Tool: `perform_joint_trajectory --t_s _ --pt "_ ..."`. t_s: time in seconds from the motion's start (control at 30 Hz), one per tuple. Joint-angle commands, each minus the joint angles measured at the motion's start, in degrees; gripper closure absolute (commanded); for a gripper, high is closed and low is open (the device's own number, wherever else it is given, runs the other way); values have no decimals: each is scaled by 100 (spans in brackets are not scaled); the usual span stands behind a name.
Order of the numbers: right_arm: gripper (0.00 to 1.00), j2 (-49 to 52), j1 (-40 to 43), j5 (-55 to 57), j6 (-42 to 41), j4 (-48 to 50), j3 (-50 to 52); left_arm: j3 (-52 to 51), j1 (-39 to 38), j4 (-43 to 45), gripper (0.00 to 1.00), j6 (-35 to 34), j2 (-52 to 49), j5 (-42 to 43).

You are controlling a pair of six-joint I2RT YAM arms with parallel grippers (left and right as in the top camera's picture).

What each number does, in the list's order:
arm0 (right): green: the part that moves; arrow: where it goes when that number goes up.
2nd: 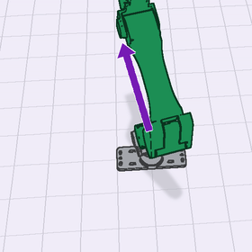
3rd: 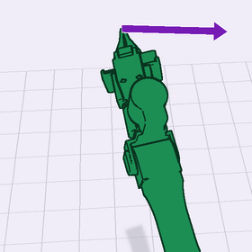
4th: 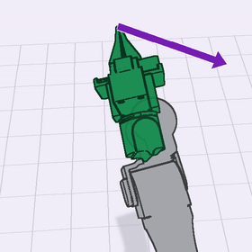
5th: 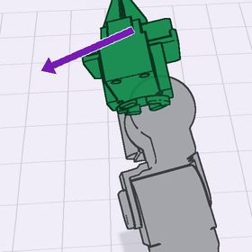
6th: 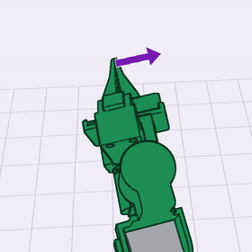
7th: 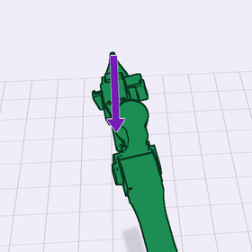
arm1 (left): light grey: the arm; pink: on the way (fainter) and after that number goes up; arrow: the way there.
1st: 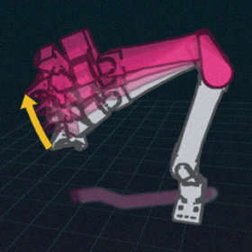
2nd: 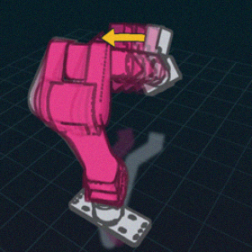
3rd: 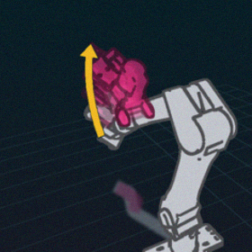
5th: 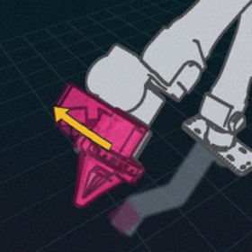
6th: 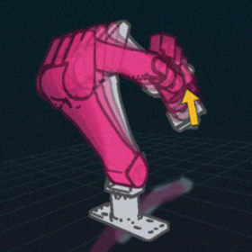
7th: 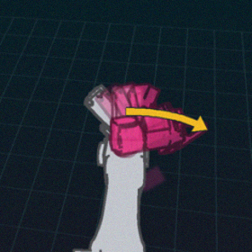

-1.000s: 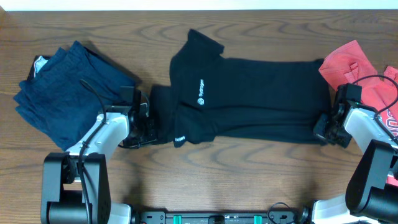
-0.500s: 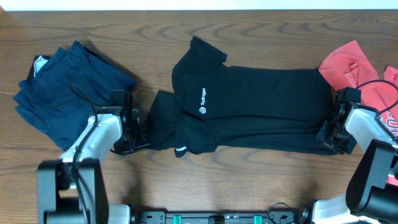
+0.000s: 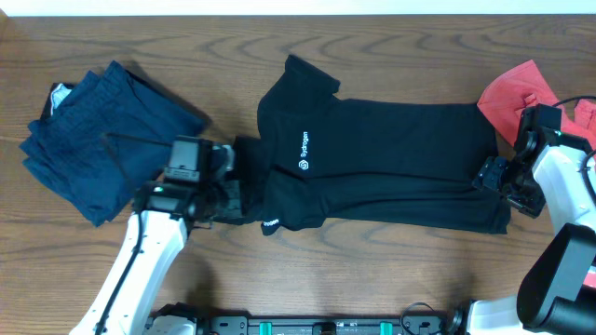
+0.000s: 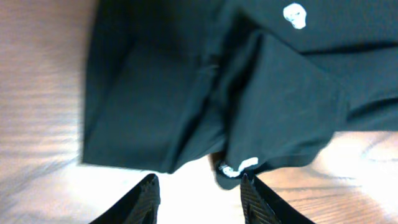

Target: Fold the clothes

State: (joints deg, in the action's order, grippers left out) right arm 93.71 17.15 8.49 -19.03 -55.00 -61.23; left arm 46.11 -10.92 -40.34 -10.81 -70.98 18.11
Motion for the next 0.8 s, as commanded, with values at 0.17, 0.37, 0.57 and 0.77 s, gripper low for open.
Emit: perform_joint_trajectory --t_s 0.17,0.37,0.57,0.77 --pt "19 -61 13 -212 44 -116 -59 24 -717 881 56 -350 -1169 415" --pt "23 -61 13 -210 42 -138 -59 28 -811 1504 89 -496 -1998 881" --pt "25 -61 15 -208 42 -136 -59 490 -566 1543 94 -494 -1600 1497" --pt "25 -61 13 -210 42 -131 -59 772 -227 1775 94 -496 -1241 1366"
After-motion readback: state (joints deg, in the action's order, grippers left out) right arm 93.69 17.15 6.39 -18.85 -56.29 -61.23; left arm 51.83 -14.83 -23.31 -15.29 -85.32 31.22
